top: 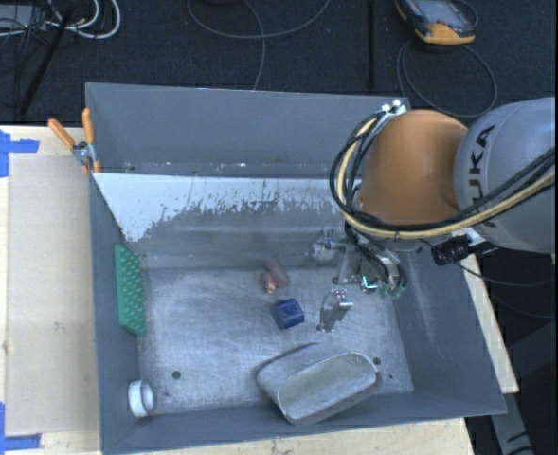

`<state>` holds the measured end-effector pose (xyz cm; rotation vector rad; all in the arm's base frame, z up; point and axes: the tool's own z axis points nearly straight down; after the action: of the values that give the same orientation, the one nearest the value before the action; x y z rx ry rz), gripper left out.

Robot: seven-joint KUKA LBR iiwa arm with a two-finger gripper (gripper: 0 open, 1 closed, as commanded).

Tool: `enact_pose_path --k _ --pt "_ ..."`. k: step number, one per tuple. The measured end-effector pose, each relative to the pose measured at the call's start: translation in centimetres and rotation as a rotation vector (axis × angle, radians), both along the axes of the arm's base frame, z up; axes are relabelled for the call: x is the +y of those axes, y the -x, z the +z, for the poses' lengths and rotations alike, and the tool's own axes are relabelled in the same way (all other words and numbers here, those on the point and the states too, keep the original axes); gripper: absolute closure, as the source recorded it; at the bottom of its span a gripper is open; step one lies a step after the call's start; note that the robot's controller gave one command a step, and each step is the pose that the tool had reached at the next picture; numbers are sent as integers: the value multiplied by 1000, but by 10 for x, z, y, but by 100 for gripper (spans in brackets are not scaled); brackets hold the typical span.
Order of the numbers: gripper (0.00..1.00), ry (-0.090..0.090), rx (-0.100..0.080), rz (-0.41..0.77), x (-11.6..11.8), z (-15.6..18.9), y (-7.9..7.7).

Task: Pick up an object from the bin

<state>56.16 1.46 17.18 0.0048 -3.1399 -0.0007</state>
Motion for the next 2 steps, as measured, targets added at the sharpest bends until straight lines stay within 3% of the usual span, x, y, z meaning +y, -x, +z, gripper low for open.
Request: enact_pose_path --k 1,2 --pt "0 0 -9 179 5 -101 -8" --pt "100 -1 -10 177 4 -98 -8"
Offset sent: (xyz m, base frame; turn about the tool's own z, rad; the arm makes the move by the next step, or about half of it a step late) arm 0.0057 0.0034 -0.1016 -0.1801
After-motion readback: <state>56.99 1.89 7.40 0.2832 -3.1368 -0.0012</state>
